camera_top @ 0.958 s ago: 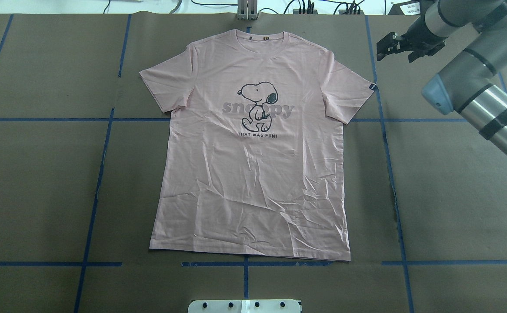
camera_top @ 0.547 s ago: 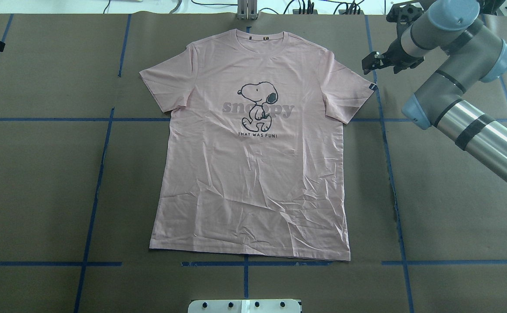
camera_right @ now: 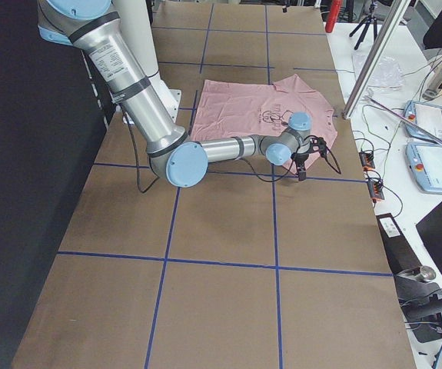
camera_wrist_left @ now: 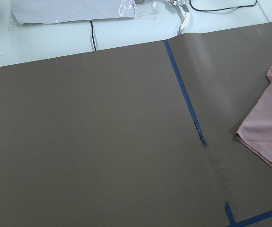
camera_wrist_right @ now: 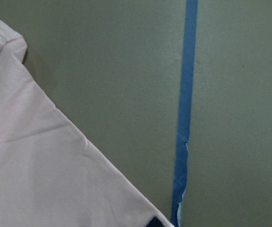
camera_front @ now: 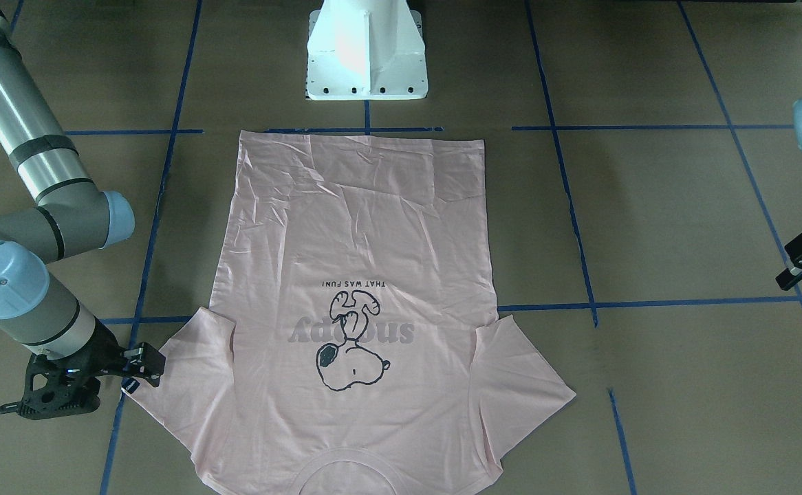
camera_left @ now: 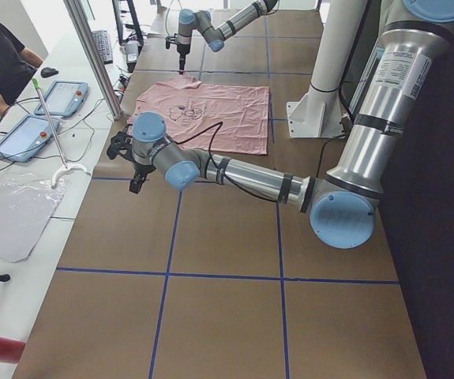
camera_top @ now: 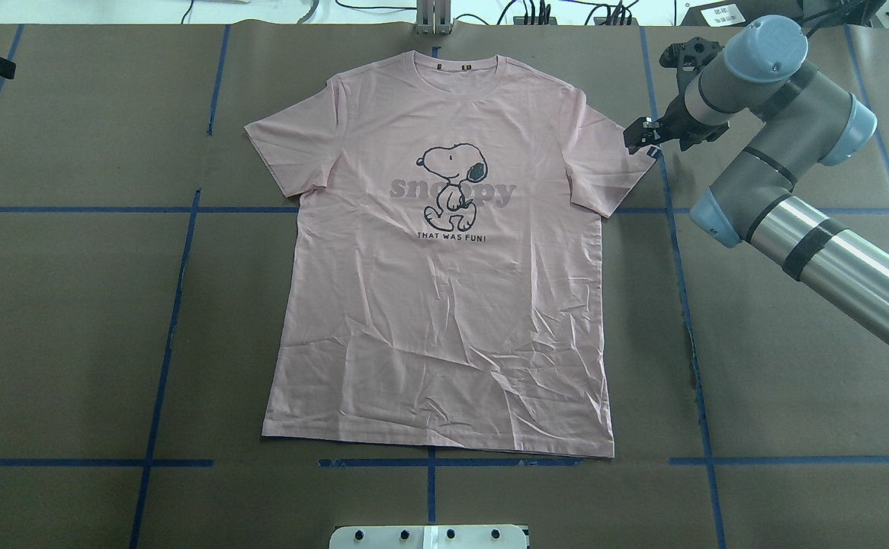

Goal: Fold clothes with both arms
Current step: 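Move the right gripper toward the sleeve nearest it on the pink shirt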

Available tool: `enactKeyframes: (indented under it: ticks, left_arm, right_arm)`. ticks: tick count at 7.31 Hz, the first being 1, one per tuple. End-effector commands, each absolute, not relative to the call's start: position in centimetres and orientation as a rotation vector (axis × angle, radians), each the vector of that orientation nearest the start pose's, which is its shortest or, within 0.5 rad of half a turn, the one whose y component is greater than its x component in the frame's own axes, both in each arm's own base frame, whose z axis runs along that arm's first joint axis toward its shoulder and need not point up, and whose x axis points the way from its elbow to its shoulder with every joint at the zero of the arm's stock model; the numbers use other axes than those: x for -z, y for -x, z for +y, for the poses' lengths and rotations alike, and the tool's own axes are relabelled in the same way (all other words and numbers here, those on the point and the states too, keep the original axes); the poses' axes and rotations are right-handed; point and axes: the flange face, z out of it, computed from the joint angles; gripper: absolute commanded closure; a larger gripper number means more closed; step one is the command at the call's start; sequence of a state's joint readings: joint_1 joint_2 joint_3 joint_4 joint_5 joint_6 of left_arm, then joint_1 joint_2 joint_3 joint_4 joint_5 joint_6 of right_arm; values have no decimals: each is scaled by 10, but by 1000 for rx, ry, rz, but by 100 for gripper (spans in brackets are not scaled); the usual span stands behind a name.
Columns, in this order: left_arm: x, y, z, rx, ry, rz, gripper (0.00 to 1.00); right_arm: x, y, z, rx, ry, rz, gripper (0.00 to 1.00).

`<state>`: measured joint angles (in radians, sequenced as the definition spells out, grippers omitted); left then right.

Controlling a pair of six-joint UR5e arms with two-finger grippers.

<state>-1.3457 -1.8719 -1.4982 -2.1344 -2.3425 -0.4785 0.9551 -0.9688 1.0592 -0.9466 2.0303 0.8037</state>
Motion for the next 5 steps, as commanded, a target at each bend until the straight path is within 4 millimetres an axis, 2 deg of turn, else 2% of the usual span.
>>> enactKeyframes:
  ticks: [1,2,4,5]
  left_arm:
    - [-457,-78,-627,-72,-454,943,0]
    - [-458,-78,-627,-73,-453,942,0]
    - [-458,-78,-627,-74,-453,944,0]
    - [-459,-78,-627,-73,-451,943,0]
  right_arm:
    - [-484,371,-674,-12,-238,-784,9]
    - [-484,372,-674,-10,-237,-785,28]
    - [-478,374,-675,-13,-239,-790,88]
    - [-475,375,-676,-10,-242,-793,100]
